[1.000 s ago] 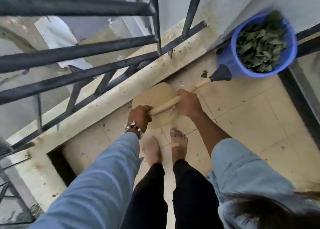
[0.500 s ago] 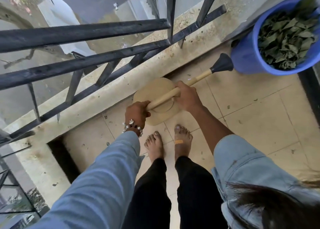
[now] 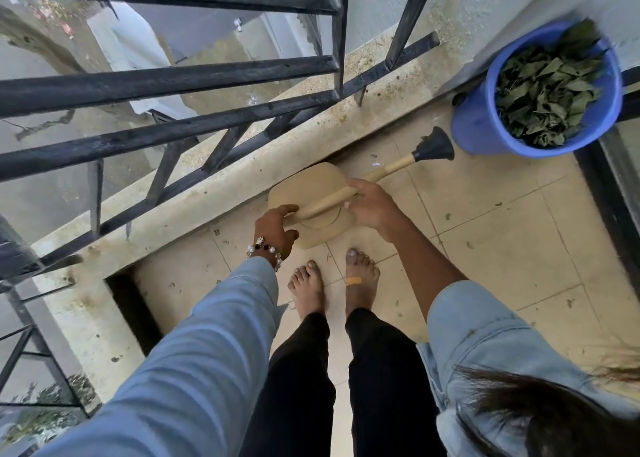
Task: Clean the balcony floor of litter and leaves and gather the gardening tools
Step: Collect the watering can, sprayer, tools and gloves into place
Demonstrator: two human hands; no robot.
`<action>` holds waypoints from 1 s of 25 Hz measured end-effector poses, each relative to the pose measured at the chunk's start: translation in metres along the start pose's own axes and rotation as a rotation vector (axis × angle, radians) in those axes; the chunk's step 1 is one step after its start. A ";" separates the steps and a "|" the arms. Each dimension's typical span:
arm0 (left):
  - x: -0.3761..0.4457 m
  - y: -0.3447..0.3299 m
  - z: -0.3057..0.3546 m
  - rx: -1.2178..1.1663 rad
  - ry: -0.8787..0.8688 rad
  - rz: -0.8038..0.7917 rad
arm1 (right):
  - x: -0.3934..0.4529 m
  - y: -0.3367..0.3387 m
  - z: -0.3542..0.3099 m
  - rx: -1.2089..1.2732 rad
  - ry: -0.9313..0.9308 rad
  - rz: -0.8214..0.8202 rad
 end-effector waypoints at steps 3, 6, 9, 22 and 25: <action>-0.005 -0.001 -0.001 0.003 0.003 -0.018 | -0.005 -0.007 0.012 0.025 -0.006 -0.049; -0.015 0.004 0.000 0.040 -0.014 -0.045 | -0.013 -0.013 0.017 0.074 -0.015 -0.076; -0.033 0.017 0.003 0.065 -0.011 -0.075 | -0.033 -0.015 0.014 0.109 -0.017 -0.066; -0.242 0.173 0.086 -0.027 -0.061 0.075 | -0.295 0.026 -0.104 0.059 0.138 0.167; -0.278 0.195 0.099 0.016 -0.139 0.127 | -0.351 0.035 -0.112 0.020 0.225 0.237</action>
Point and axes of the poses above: each hand's wrist, its own x-axis towards the middle knuckle, its own y-axis out of the back of the hand, z = x × y, the point moved 1 cm from there along x, towards the middle knuckle, and after that the axes turned 11 degrees about x, right-handed, at the moved point
